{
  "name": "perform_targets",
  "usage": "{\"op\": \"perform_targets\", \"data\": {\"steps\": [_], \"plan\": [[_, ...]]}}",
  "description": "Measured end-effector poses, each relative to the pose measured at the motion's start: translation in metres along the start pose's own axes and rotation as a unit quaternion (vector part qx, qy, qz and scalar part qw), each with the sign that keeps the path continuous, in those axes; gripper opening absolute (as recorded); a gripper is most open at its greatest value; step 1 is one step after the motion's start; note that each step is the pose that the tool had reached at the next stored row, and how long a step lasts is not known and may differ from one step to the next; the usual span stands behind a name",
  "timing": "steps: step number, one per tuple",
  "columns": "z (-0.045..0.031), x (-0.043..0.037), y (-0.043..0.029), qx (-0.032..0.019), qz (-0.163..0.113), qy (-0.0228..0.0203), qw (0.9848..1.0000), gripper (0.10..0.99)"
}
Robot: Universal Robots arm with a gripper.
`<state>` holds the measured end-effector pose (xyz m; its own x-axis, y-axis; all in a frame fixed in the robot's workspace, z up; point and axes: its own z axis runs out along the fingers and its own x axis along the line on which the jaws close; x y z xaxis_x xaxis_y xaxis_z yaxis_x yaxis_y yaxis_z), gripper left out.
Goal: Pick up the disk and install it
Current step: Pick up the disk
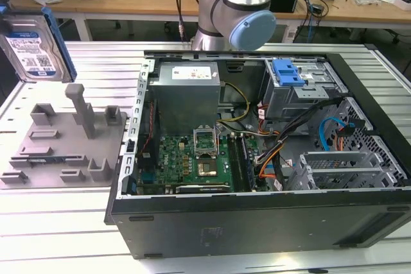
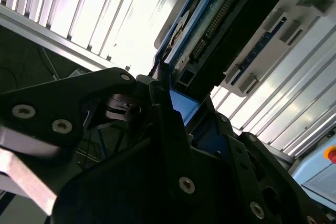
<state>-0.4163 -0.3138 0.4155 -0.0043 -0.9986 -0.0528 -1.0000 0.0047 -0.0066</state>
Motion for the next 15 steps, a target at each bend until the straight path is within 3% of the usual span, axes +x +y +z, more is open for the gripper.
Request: {"op": "perform_targets", "data": {"steps": [4,7,12,14,15], "plan": [[-0.0108,-0.0005,-0.0001,0.0000,0.000,-0.0006,1.0000,0.365],[-0.0274,-0.0014,-0.0002,0.0000,0.000,-0.0012,1.0000,0.365],[-0.0441,-0.0023,-0.0003,0.0000,0.000,-0.0018,1.0000,0.365],[-0.0633,-0.0033,-0.0004,0.0000,0.000,-0.0022,1.0000,0.365],[-0.0682,-0.0035,-0.0004,0.0000,0.000,-0.0023,1.0000,0.365]]}}
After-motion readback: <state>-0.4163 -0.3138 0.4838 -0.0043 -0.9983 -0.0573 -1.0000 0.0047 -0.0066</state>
